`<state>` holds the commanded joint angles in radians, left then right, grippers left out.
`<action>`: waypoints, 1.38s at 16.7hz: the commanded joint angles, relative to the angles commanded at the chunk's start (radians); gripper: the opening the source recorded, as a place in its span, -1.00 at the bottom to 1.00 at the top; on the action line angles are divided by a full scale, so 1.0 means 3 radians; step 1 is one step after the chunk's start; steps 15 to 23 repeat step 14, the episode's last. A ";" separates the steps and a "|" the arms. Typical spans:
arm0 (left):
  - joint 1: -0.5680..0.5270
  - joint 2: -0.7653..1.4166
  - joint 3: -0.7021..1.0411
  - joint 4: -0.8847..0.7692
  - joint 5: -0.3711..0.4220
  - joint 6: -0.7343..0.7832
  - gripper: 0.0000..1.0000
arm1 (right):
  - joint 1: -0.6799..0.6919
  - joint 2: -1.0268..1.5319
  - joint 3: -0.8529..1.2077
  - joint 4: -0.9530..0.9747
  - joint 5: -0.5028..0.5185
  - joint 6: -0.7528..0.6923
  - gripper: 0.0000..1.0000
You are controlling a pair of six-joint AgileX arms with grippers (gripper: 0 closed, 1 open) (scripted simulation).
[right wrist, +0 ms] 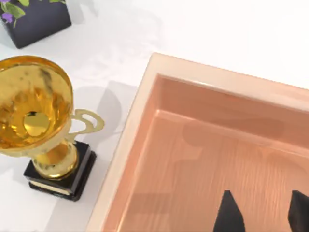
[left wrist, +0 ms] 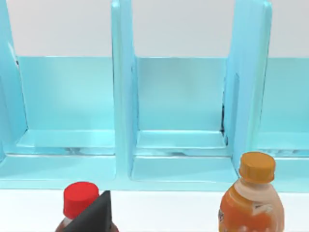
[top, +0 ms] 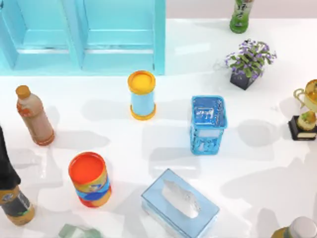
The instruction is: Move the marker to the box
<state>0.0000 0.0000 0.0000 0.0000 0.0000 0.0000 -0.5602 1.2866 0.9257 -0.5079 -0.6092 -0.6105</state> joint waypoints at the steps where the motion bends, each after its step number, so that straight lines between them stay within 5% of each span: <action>1: 0.0000 0.0000 0.0000 0.0000 0.0000 0.0000 1.00 | 0.0000 0.0000 0.0000 0.0000 0.0000 0.0000 -0.10; 8: 0.0000 0.0000 0.0000 0.0000 0.0000 0.0000 1.00 | 0.0000 0.0000 0.0000 0.0000 0.0000 0.0000 0.96; 23: 0.0000 0.0000 0.0000 0.0000 0.0000 0.0000 1.00 | 0.0000 0.0000 0.0000 0.0000 0.0000 0.0000 1.00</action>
